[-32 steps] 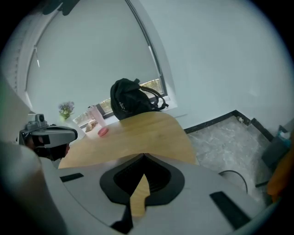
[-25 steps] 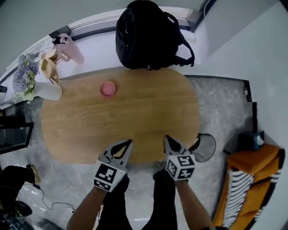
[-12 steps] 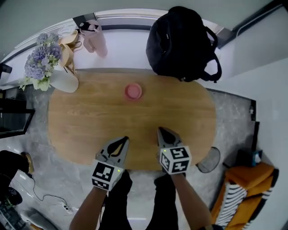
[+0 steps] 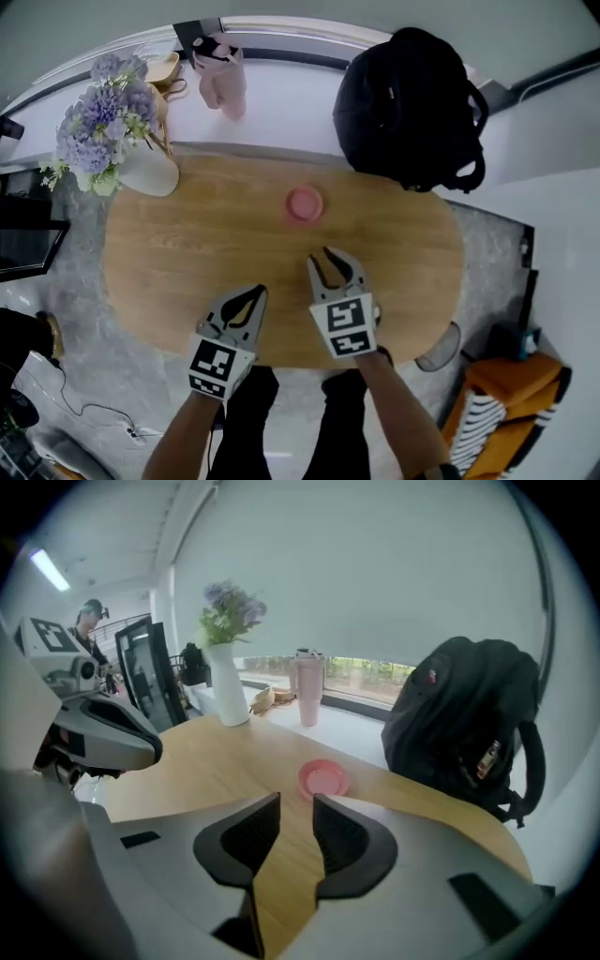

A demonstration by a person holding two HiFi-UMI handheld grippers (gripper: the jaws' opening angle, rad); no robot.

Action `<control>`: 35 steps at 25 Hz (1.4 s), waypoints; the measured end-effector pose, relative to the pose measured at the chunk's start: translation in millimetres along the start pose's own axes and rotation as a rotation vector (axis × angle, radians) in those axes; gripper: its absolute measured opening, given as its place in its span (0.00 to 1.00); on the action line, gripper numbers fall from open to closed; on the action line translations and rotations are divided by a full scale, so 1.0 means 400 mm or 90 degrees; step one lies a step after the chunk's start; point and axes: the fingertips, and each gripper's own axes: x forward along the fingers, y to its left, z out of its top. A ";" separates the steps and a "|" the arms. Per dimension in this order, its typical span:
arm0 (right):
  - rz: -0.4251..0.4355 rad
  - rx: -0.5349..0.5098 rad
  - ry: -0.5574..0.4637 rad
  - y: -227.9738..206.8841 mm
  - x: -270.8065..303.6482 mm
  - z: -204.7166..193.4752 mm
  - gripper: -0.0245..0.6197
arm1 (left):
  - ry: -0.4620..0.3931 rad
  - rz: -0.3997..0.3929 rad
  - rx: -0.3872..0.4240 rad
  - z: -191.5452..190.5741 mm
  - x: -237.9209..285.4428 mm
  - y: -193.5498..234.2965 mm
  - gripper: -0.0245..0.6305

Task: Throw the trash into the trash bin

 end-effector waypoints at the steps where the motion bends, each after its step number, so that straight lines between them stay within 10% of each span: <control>1: 0.009 -0.009 0.006 0.009 0.019 0.008 0.19 | 0.001 0.001 0.000 -0.003 -0.004 0.009 0.04; 20: -0.004 -0.146 0.178 0.026 0.308 0.011 0.20 | 0.018 0.057 -0.056 -0.124 -0.131 0.183 0.03; 35: 0.017 -0.157 0.182 0.047 0.221 -0.040 0.04 | 0.034 0.037 -0.022 -0.123 -0.129 0.139 0.04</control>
